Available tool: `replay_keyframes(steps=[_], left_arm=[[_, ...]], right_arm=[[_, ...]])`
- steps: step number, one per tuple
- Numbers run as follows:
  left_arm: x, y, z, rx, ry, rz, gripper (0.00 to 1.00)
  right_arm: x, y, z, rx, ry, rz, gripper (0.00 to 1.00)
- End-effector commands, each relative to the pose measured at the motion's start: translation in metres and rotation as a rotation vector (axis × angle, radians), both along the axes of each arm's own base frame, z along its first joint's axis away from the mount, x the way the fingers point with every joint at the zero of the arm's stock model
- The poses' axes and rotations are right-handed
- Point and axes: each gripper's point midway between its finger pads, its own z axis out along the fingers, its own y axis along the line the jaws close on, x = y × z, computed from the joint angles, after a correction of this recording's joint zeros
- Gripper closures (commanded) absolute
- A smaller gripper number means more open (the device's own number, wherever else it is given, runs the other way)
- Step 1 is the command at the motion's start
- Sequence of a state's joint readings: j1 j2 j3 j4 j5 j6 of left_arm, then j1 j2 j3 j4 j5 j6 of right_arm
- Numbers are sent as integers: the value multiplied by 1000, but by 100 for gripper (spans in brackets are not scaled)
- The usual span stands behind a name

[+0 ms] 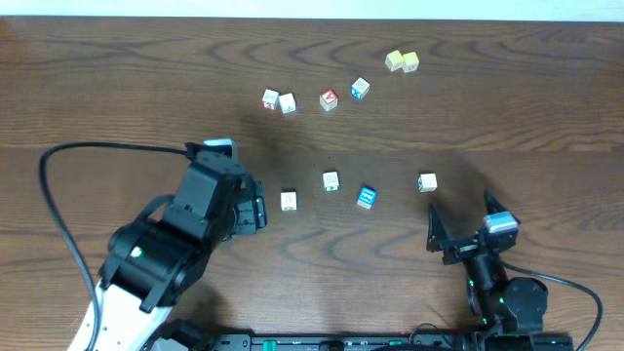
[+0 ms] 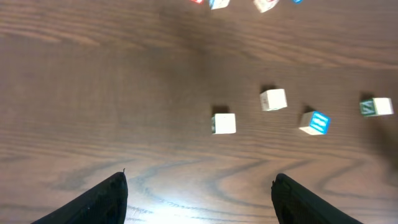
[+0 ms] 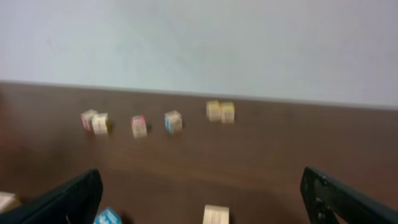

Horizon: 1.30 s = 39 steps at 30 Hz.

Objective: Lift 4 blocks

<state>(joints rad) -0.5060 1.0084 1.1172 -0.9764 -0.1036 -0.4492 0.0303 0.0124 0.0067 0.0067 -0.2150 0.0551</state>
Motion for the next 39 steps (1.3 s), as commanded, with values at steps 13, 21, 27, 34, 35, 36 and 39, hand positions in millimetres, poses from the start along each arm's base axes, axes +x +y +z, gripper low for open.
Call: replay_keyframes(steps=[13,21,27,34,35,36,39], left_arm=[[18,3,-24,96,76,59,25],[21,2,-24,76,72,88,25],[26,24,-25,11,91,267,25],[28,52,-29,-117,162,401,25],[28,54,-29,-129,168,413,25],[28,58,-30,-138,174,428,25],[25,67,-32,-131,191,460,25]], right_arm=[[-67,44,154,392,-411,419,1],[-44,29,180,94,2,197,1],[-27,18,153,-13,561,133,1],[-15,52,125,141,952,329,1],[-9,50,117,141,984,317,1],[-3,47,108,134,1023,296,3],[10,33,77,116,1151,167,26]])
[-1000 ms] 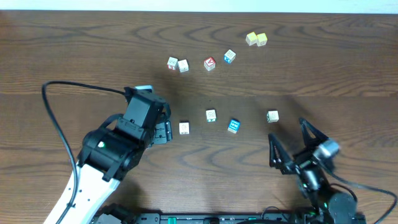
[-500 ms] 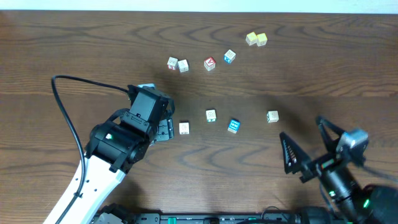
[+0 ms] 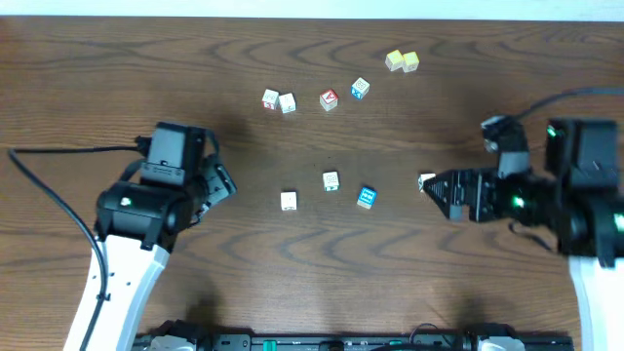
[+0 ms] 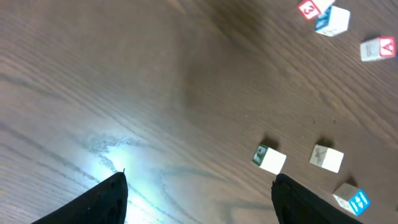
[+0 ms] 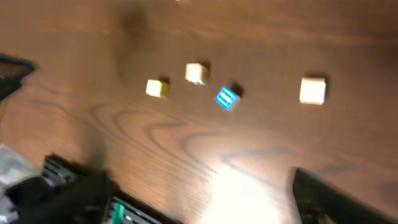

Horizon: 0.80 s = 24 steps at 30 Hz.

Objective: Lift 4 blocks

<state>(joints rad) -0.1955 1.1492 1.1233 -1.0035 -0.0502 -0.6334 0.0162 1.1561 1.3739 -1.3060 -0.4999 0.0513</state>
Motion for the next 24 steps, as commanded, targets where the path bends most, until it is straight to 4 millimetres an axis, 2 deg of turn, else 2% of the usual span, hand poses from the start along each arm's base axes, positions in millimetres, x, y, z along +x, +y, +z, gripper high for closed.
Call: replay_keyframes(steps=[1,5,8,11,17,24], left_arm=[[-2,1,4,-46,5,28,25],[-2,1,4,-46,5,28,25],[-2,1,4,-46,5,28,25],[-2,1,4,-46,5,28,25],[-2,1,4,-46,5,28,25],[-2,1,4,-46,5,28,25]], right_arm=[[13,-18,-26,-107,112,-97,29],[27,-45,-59,-298,213,-191,23],[37,-52,-81,-361,274,-192,11],[41,-50,-103,-370,359,-174,18],[65,-41,-149,-388,387,-61,20],[95,-28,-172,-384,322,1,18]])
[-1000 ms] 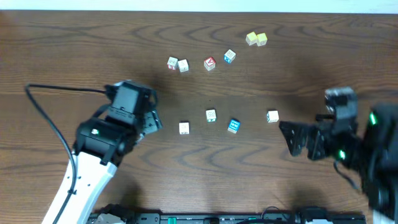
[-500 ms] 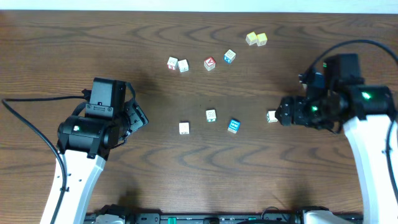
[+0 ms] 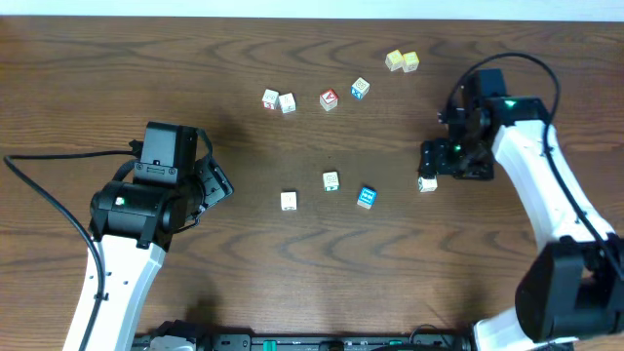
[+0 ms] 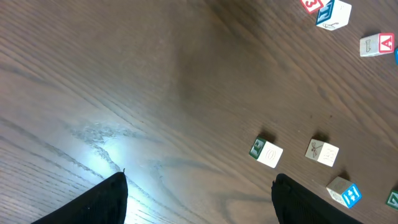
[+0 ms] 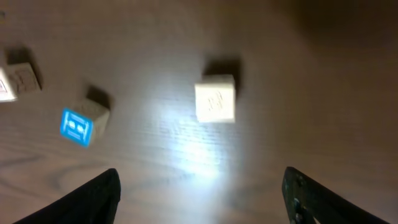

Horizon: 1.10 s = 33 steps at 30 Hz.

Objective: Lift 4 blocks

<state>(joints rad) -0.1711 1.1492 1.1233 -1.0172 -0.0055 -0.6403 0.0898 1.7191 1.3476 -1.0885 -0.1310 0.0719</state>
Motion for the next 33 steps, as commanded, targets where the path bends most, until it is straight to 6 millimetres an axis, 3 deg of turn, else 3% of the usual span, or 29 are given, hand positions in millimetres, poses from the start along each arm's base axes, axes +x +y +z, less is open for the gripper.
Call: replay_keyframes(steps=[1,9,12,23,29,31,33], left_arm=[[2,2,6,-6,-16,17,25],[2,2,6,-6,-16,17,25],[2,2,6,-6,-16,17,25],[2,2,6,-6,-16,17,25],[2,2,6,-6,-16,17,25],[2,2,6,-6,-16,17,25],[2,2,6,-6,-16,17,25]], right_arm=[[8,5,-5,-14,-29,62,18],[17,8,-26,-13,-30,65,19],[14,8,-40,-13,-20,66,25],[-5,6,-88,-16,-29,110,23],[-8,3,-101,-30,-46,88,27],[-6,3,-102,-30,-54,88,34],[-4,3,-102,-32,-63,87,47]])
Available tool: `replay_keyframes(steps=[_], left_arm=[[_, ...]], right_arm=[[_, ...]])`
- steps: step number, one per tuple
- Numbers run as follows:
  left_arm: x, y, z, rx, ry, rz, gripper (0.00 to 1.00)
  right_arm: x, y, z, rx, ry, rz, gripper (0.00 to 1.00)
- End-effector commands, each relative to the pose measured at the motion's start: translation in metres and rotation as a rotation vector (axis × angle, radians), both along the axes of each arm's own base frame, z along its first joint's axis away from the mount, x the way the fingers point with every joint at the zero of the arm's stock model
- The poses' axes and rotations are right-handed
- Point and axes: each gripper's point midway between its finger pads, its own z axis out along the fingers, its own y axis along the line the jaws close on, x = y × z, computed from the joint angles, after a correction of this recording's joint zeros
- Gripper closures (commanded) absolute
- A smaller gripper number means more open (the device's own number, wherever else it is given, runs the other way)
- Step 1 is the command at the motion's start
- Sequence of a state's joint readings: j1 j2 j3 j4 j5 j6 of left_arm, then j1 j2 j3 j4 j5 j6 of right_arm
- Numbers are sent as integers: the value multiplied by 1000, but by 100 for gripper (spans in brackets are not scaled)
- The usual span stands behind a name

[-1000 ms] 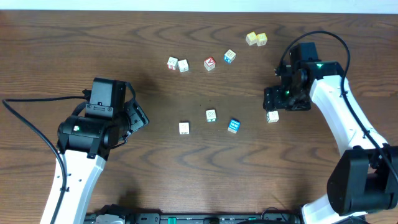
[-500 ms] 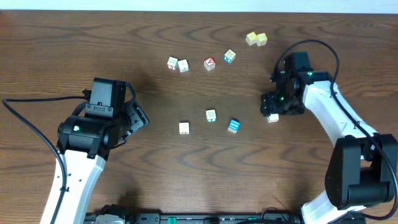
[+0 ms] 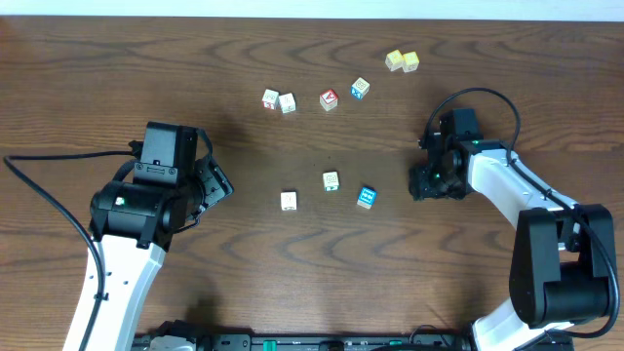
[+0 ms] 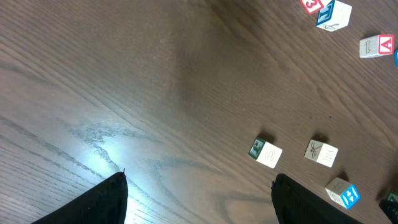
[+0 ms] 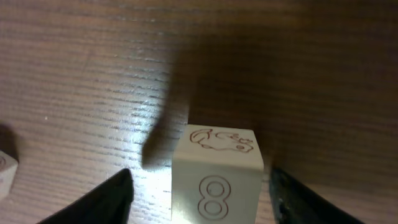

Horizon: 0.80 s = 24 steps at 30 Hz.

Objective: Lift 4 blocks

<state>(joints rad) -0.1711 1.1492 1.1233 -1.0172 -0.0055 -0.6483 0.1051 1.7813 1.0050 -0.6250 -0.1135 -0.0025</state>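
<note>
A pale wooden block marked 8 (image 5: 216,180) stands on the table between the fingers of my right gripper (image 5: 199,196). The jaws are open, with a gap on the left side and the right finger close to the block. In the overhead view the right gripper (image 3: 426,182) covers that block. Three more blocks lie in a row to its left: a blue-faced one (image 3: 367,197), a pale one (image 3: 331,180) and a white one (image 3: 289,200). My left gripper (image 3: 212,181) hangs open and empty left of them; its fingers (image 4: 99,199) frame bare table.
At the back lie several more blocks: a pair (image 3: 279,100), a red-faced one (image 3: 329,99), a blue-marked one (image 3: 361,89) and two yellow ones (image 3: 402,61). The left arm's cable (image 3: 49,161) loops over the left side of the table.
My right gripper was above the 8 block and is now down at the table with its open fingers on either side of it. The left arm has not moved.
First, my right arm was folded at the front edge and my left gripper faced the front row of blocks. Then the right gripper was just right of the 8 block and the left farther back. The right then hung over that block and now straddles it.
</note>
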Motion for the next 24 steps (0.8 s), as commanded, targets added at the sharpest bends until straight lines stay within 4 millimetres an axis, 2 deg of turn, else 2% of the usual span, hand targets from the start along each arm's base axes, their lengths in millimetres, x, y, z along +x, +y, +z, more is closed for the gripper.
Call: replay_keyframes(steps=[1,9,11,17,24], left_arm=[[2,2,6,-2,-16,10,25],[2,2,6,-2,-16,10,25],[2,2,6,-2,-16,10,25],[2,2,6,-2,-16,10,25],[2,2,6,-2,-16,10,25]], right_arm=[[0,1,-5,-11,2,2,50],[4,1,-4,-9,-14,-7,60],[4,-3,-5,-28,-7,-53,64],[-2,-6,-6,-38,19,-101,71],[-17,-9,-8,-44,87,-189,73]])
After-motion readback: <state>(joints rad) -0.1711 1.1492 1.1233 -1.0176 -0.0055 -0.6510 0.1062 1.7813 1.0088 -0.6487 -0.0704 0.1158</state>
